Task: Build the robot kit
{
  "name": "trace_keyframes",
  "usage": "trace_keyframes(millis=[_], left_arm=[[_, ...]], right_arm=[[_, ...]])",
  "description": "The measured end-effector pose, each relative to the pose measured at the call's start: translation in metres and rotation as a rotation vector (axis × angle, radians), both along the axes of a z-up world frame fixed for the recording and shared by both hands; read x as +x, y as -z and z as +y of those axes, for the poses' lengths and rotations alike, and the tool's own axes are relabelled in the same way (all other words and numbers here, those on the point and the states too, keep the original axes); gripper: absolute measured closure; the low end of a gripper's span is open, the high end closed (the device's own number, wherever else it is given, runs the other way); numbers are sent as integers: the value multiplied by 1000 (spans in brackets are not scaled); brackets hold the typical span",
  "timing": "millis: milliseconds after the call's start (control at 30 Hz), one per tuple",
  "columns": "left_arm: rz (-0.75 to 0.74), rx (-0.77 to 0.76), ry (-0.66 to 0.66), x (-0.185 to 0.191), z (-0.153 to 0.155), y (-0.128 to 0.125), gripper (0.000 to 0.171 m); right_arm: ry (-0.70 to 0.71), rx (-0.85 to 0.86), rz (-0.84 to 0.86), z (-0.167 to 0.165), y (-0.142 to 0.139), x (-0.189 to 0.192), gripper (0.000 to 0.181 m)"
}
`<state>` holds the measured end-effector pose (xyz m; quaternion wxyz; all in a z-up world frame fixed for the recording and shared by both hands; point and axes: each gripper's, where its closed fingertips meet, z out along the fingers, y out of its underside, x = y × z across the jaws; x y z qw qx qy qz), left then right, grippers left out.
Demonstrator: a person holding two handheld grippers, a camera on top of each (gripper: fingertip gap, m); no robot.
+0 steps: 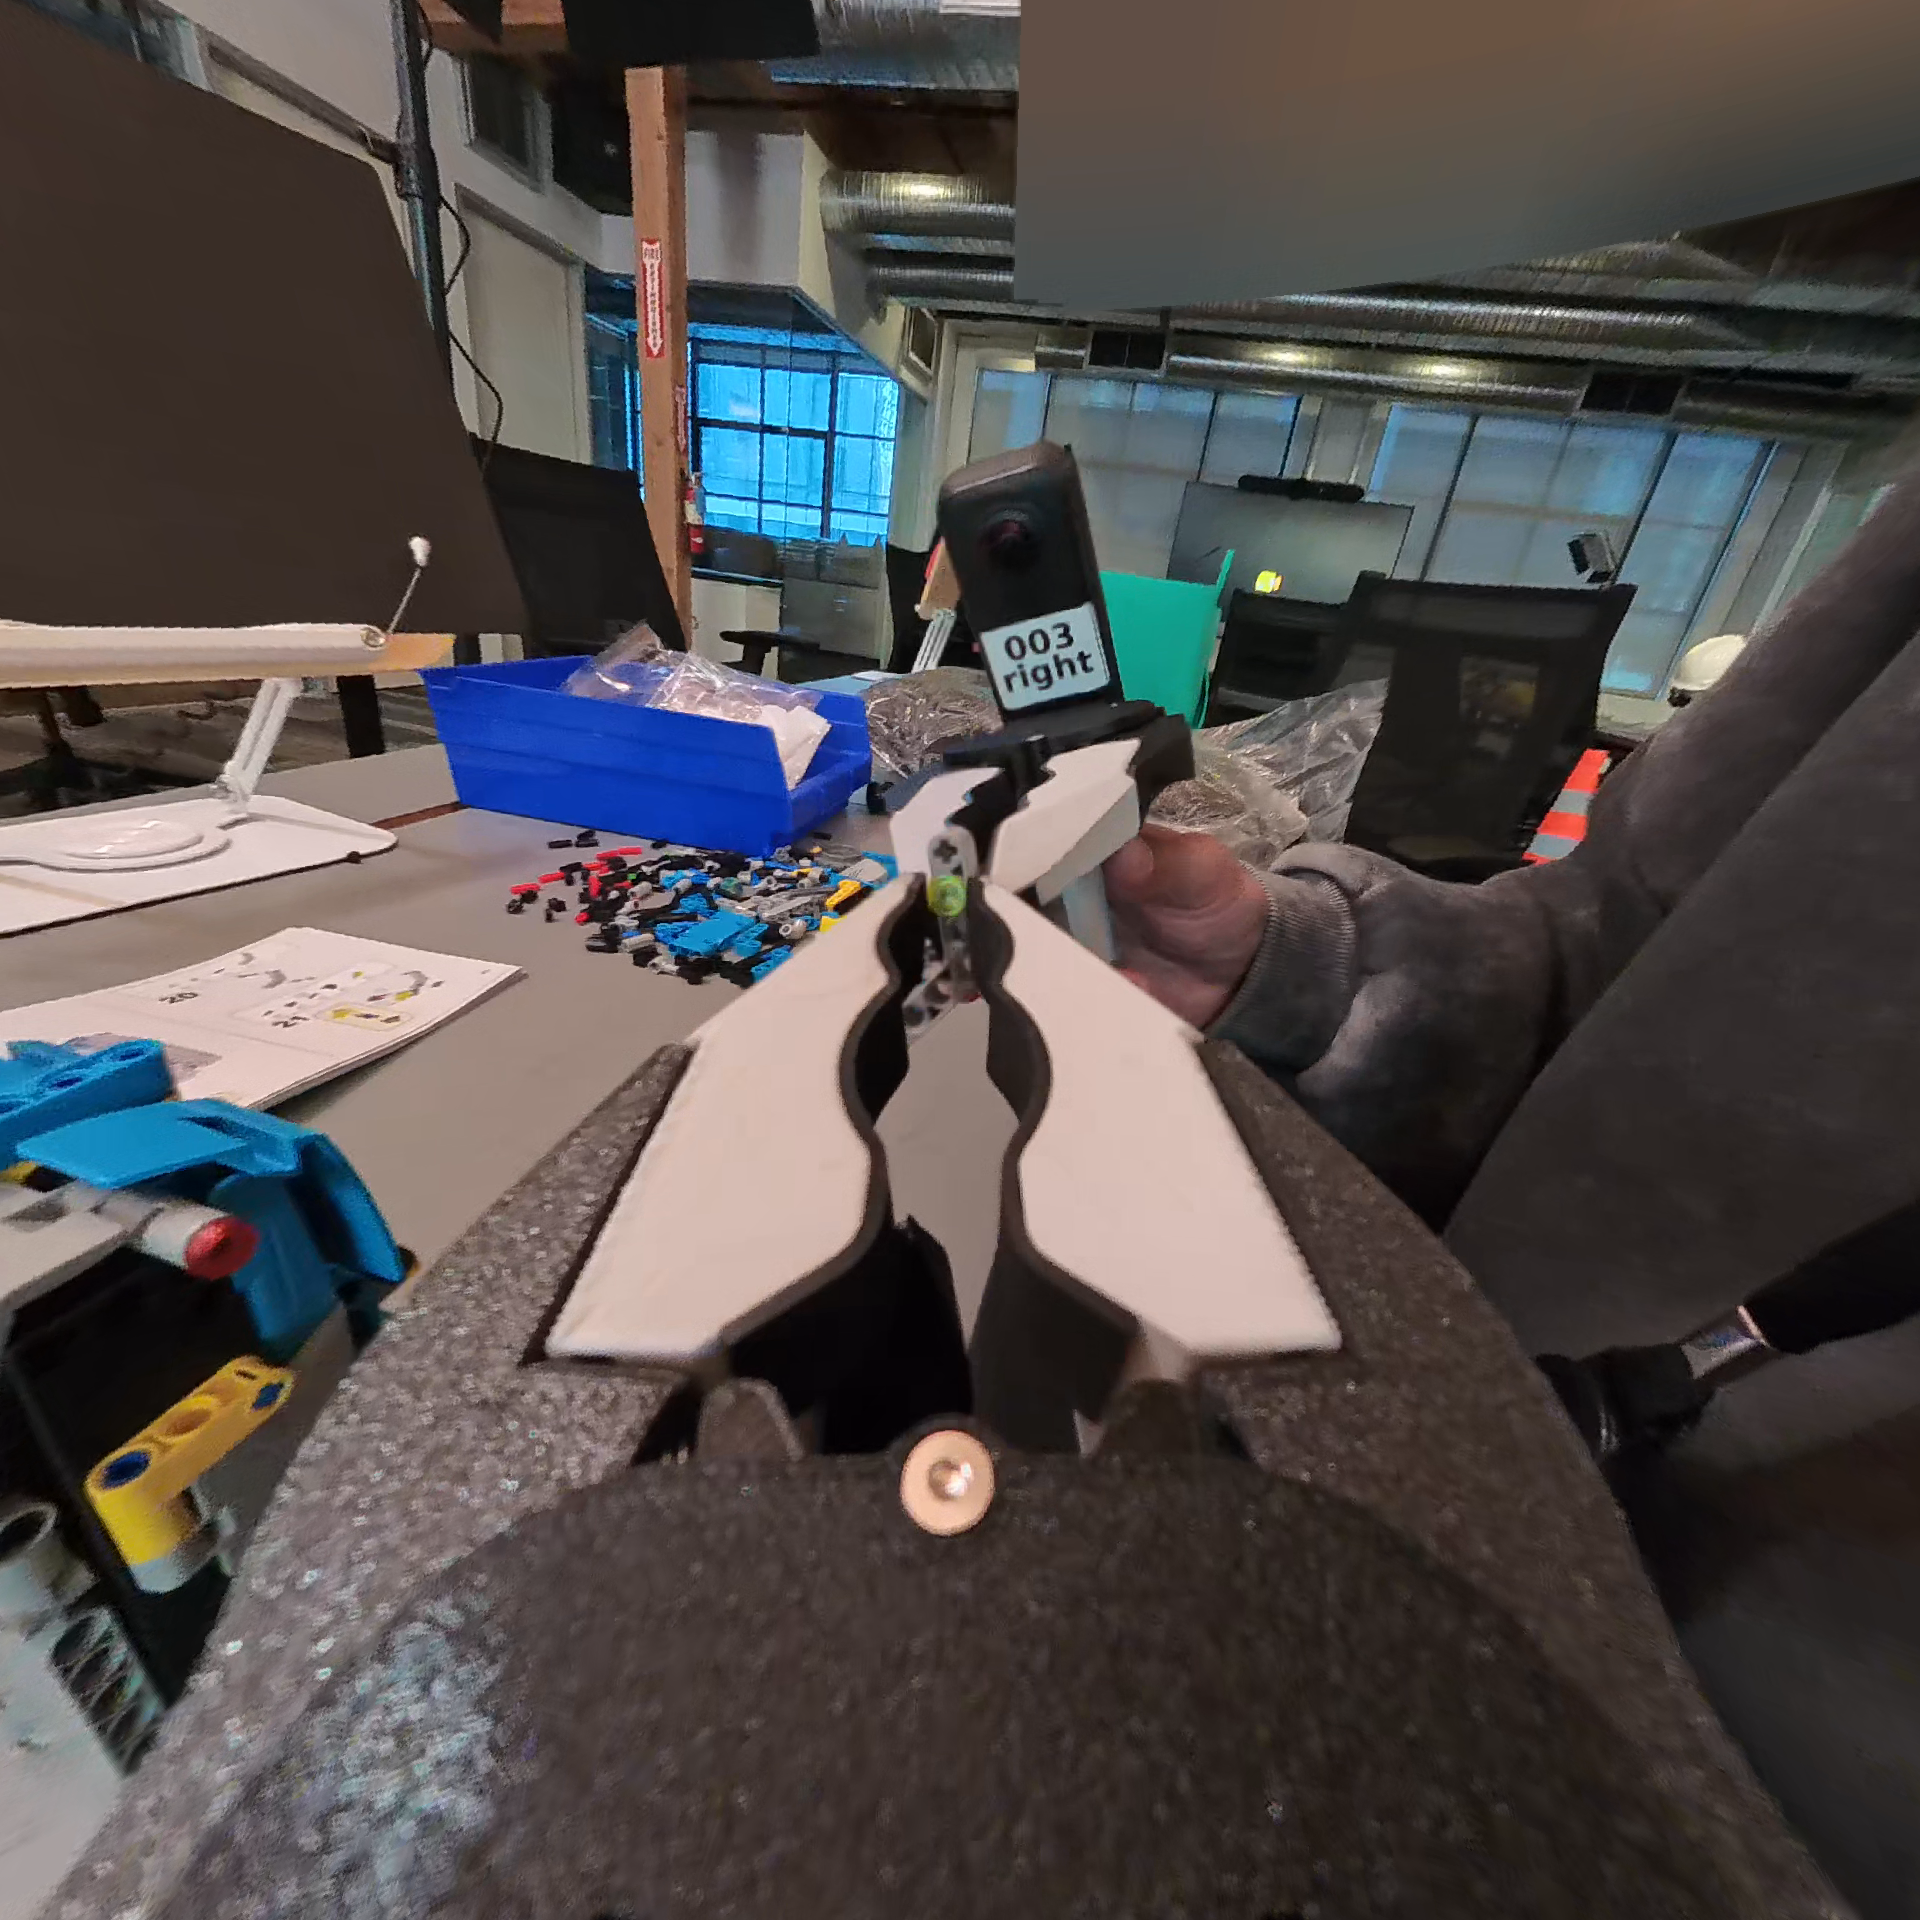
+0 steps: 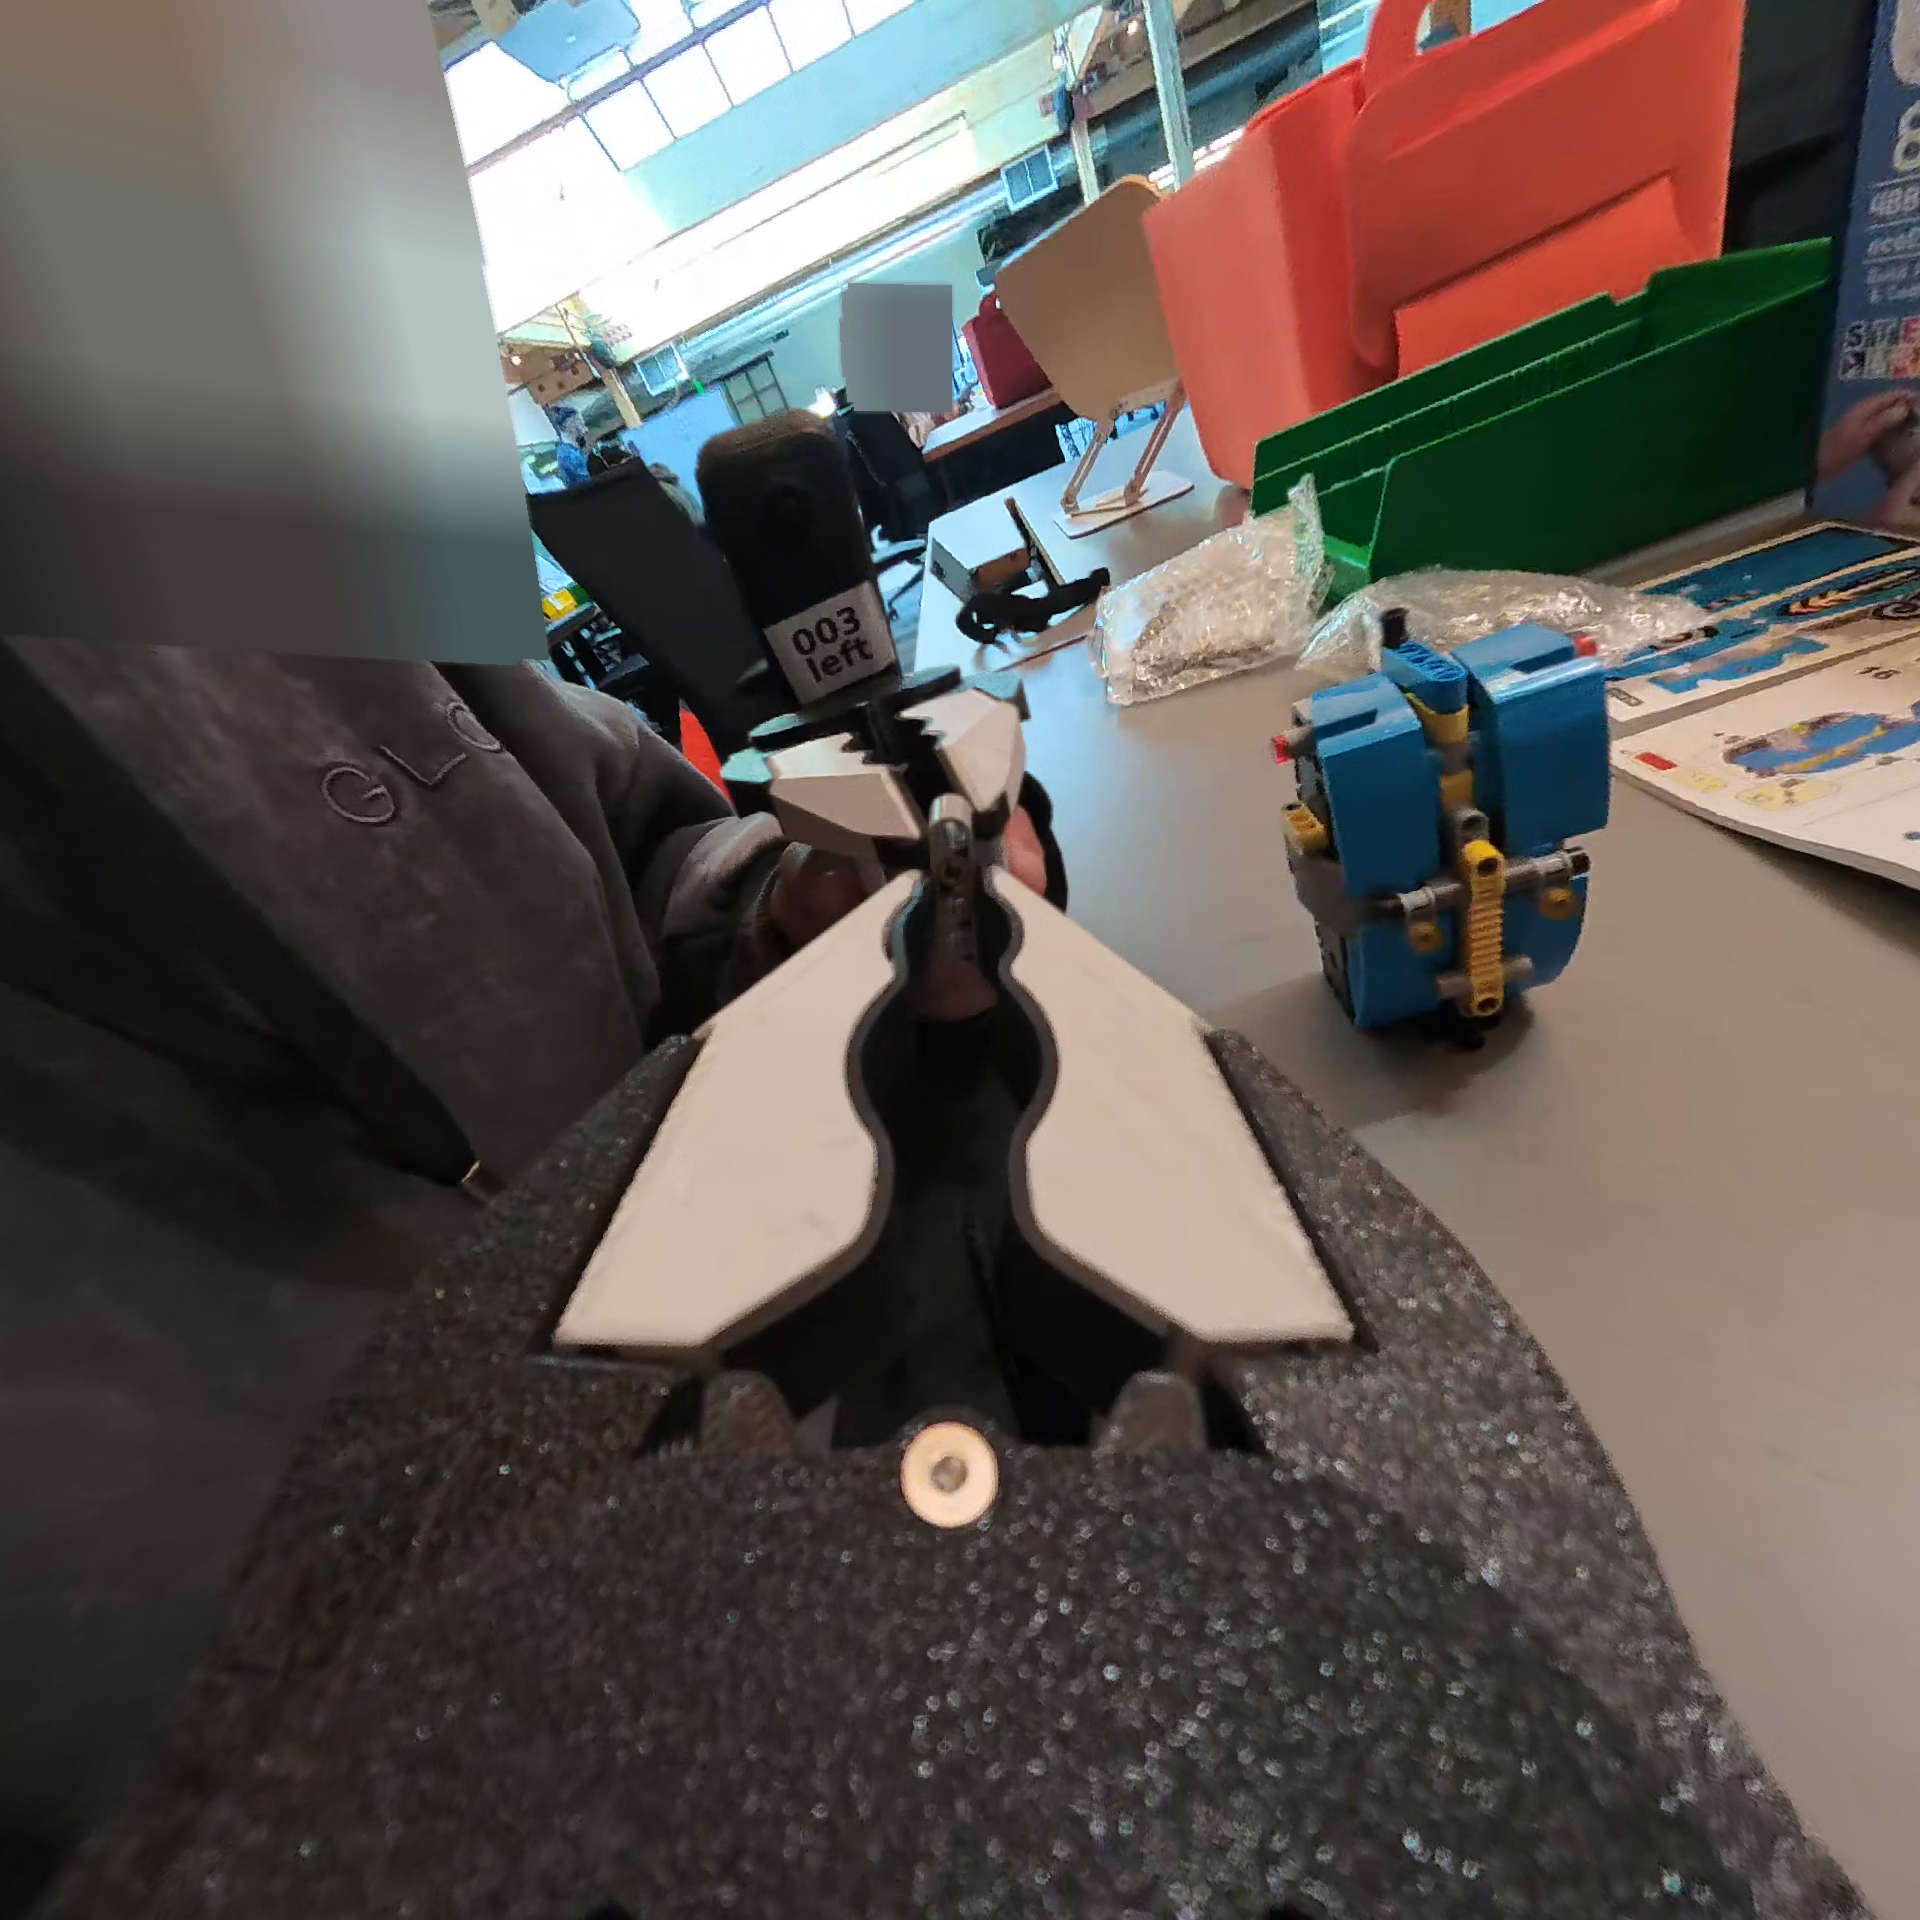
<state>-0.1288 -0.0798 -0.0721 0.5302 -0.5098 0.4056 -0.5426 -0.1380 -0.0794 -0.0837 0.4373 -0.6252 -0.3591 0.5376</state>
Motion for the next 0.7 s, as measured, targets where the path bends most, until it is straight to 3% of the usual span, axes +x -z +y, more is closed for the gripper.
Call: trace_keyframes(millis=[233, 433, 567, 700], left_arm=[[-27, -93, 80, 0, -4, 0, 165], [-12, -144, 195, 10, -21, 2, 164], [53, -16, 89, 12, -23, 5, 165], [191, 60, -1, 3, -10, 22, 165]], right_arm=[[4, 62, -26, -2, 0, -1, 173], [94, 299, -286, -2, 16, -11, 174], [133, 324, -316, -4, 19, -15, 175], [112, 253, -496, 7, 63, 2, 174]])
